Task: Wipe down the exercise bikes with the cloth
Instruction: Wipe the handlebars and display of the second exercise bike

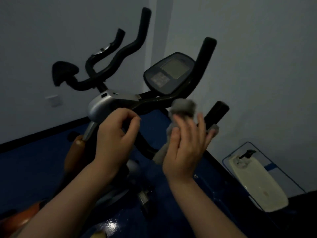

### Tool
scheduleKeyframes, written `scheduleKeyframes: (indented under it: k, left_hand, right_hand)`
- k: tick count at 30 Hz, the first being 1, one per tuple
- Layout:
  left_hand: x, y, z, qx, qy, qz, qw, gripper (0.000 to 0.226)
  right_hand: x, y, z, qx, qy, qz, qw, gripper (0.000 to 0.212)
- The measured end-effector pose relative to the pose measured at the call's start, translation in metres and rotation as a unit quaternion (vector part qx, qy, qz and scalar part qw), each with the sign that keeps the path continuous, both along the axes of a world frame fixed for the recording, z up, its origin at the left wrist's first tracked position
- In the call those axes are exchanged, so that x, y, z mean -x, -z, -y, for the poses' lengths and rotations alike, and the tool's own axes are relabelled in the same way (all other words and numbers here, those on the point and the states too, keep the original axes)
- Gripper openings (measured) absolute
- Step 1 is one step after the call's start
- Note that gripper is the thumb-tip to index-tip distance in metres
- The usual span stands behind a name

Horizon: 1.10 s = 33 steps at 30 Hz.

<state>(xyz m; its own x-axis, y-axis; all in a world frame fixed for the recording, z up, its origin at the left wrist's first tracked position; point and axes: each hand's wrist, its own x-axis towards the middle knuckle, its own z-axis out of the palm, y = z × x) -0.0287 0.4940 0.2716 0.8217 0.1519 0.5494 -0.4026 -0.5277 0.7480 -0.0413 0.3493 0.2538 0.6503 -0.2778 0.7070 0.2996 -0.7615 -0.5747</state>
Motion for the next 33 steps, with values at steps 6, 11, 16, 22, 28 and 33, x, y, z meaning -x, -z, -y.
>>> scheduleKeyframes:
  k: [6,11,16,22,28,33]
  left_hand:
    - [0.017,0.031,-0.033,-0.031,-0.185,-0.068,0.980,0.012]
    - [0.023,0.036,-0.034,0.024,-0.198,-0.123,0.972,0.031]
    - [0.024,0.039,-0.035,0.043,-0.195,-0.109,0.974,0.031]
    - [0.022,0.040,-0.039,0.066,-0.145,-0.098,0.982,0.010]
    - [0.024,0.042,-0.044,0.146,-0.101,-0.105,0.979,0.002]
    - [0.022,0.046,-0.050,0.153,-0.059,-0.101,0.981,0.007]
  right_hand:
    - [0.029,-0.004,0.009,0.394,-0.231,-0.152,0.877,0.051]
    - [-0.007,-0.022,0.009,0.513,-0.243,-0.238,0.788,0.068]
    - [-0.044,-0.023,-0.040,0.331,-0.248,-0.382,0.827,0.038]
    - [-0.011,-0.024,-0.005,0.328,-0.261,-0.272,0.866,0.049]
    - [-0.055,-0.060,-0.030,0.284,-0.164,-0.098,0.940,0.029]
    - [-0.079,-0.044,-0.066,0.333,-0.226,-0.109,0.909,0.019]
